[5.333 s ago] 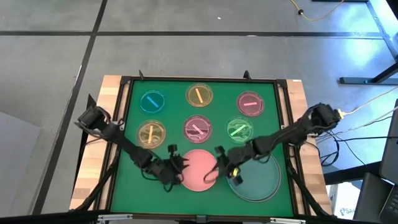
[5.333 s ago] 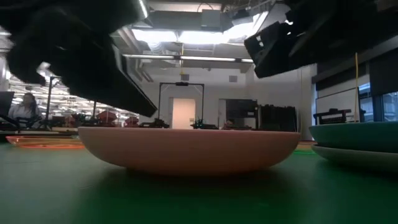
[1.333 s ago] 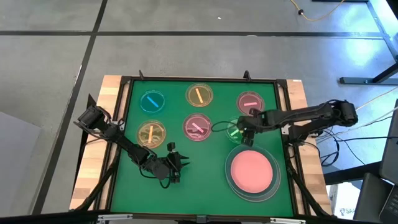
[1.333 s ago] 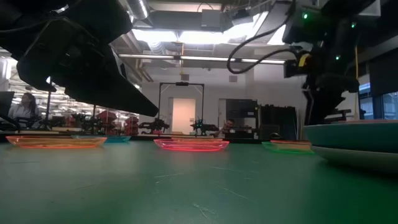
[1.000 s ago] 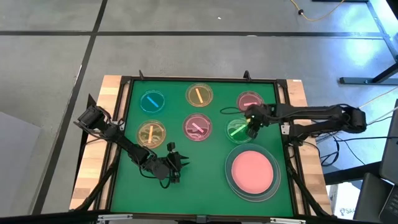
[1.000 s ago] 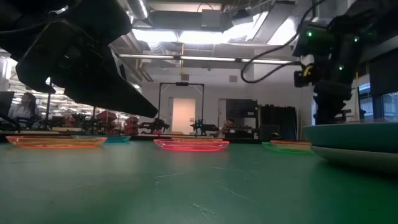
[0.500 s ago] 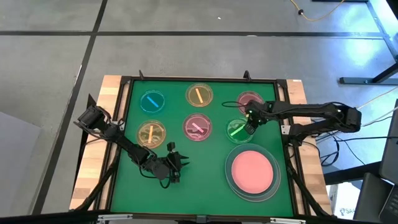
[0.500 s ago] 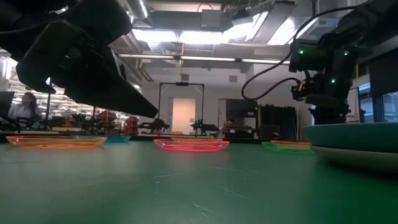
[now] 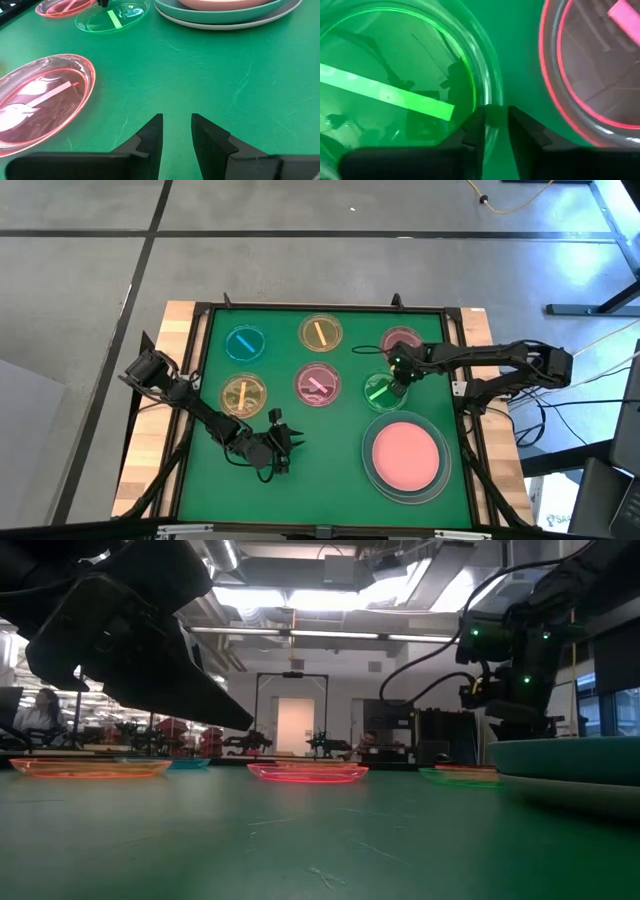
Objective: Stack plastic plates
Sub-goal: Stack the green plate on top of the light pink plate
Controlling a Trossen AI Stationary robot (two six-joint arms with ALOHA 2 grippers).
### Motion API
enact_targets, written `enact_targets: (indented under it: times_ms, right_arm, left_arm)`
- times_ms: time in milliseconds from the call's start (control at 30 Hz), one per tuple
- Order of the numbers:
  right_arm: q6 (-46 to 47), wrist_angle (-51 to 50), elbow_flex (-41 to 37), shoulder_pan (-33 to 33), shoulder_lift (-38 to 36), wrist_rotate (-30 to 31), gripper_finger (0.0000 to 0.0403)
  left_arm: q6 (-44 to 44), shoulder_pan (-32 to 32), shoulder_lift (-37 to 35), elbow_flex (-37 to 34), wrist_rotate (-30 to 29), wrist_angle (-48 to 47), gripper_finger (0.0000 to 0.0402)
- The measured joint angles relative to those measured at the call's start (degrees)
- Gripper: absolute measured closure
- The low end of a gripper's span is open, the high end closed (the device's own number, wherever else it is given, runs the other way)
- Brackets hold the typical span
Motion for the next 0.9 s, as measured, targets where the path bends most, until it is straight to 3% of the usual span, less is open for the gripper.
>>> enact_targets:
  times_ms: [200, 400, 900]
  right_arm:
    - [-2.8, 1.1, 0.0, 0.0, 0.0, 0.3, 0.0397]
    - [-4.5, 0.0, 1.9, 0.0, -0.6, 3.8, 0.0393]
    - [-6.3, -6.6, 9.7, 0.0, -8.4, 3.8, 0.0402]
  left_arm:
    - [0.0, 0.0, 0.0, 0.0, 0.0, 0.0, 0.0306]
    - [0.0, 0.0, 0.0, 0.0, 0.0, 0.0, 0.0306]
    - [0.0, 0.0, 0.0, 0.0, 0.0, 0.0, 0.0306]
